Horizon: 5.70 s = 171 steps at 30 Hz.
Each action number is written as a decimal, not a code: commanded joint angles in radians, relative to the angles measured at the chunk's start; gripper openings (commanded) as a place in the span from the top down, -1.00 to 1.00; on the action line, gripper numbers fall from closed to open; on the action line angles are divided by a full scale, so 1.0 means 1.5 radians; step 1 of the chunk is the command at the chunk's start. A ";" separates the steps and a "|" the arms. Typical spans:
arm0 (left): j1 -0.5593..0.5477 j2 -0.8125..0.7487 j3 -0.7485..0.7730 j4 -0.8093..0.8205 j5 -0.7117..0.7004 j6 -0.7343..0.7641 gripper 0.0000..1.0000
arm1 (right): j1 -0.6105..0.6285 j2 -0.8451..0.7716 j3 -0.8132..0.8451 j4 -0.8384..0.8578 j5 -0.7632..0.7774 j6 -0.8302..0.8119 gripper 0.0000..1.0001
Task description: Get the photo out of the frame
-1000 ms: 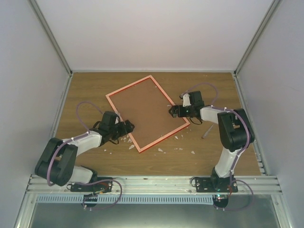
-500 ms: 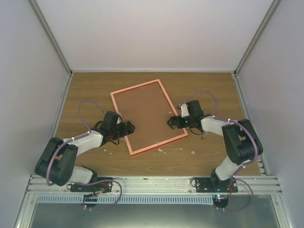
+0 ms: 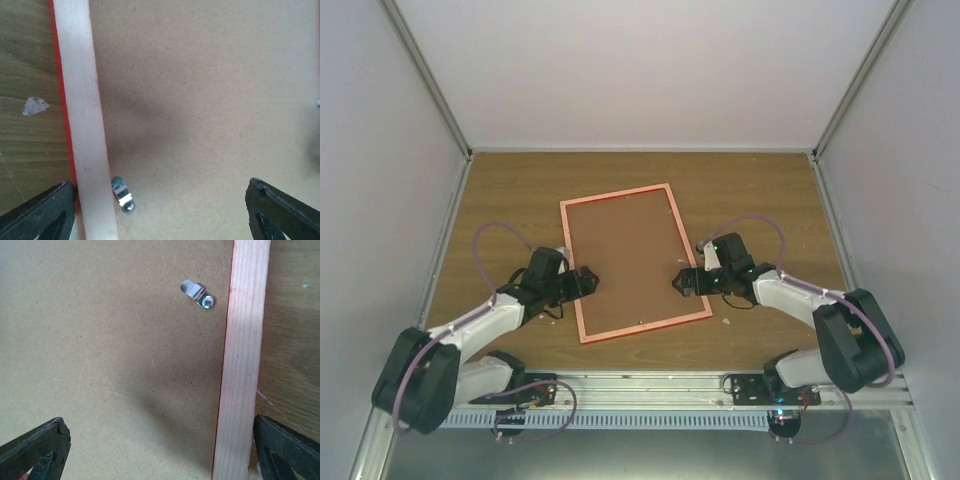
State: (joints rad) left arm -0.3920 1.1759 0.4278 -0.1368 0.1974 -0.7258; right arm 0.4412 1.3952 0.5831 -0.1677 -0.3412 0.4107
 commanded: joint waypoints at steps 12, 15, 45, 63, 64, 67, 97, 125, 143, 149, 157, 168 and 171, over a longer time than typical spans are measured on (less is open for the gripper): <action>0.011 -0.269 0.029 -0.152 -0.125 -0.039 -0.98 | -0.087 -0.136 0.057 -0.118 0.268 0.088 -0.99; 0.013 -0.311 0.036 -0.167 -0.149 -0.043 -0.98 | -0.110 -0.148 0.065 -0.149 0.323 0.091 -0.99; 0.015 -0.231 0.047 -0.101 0.067 0.027 -0.97 | -0.252 0.018 -0.013 -0.127 0.259 0.116 0.36; -0.033 -0.194 0.038 0.010 0.208 -0.031 -0.97 | -0.135 -0.090 0.060 -0.186 0.307 0.065 0.95; -0.040 -0.194 0.038 0.016 0.209 -0.036 -0.97 | -0.119 -0.098 0.068 -0.189 0.310 0.058 0.95; -0.056 -0.196 0.031 0.048 0.212 -0.056 -0.96 | -0.070 -0.119 0.089 -0.192 0.313 0.038 0.99; -0.194 -0.115 0.057 0.263 0.120 -0.173 -0.22 | 0.302 -0.121 0.139 0.062 0.101 -0.102 0.99; -0.158 -0.212 -0.023 0.278 0.074 -0.246 1.00 | 0.302 -0.109 0.084 0.184 -0.020 -0.089 0.68; -0.146 -0.263 -0.079 0.239 0.046 -0.467 1.00 | 0.313 -0.093 0.023 0.285 0.013 -0.126 0.20; -0.145 -0.273 -0.102 0.269 0.053 -0.497 1.00 | 0.324 -0.059 0.033 0.310 -0.015 -0.132 0.20; -0.146 -0.273 -0.105 0.296 0.052 -0.504 1.00 | 0.336 -0.028 0.038 0.322 -0.019 -0.133 0.20; -0.146 -0.274 -0.121 0.299 0.057 -0.512 1.00 | 0.336 -0.032 0.035 0.341 -0.005 -0.128 0.45; -0.146 -0.277 -0.126 0.300 0.057 -0.517 1.00 | 0.336 -0.033 0.034 0.347 -0.001 -0.126 0.63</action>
State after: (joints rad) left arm -0.6144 0.7753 0.2611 0.2604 0.2871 -1.4887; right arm 0.9352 1.3560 0.6319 0.3061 -0.3611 0.2321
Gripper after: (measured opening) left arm 0.095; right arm 0.231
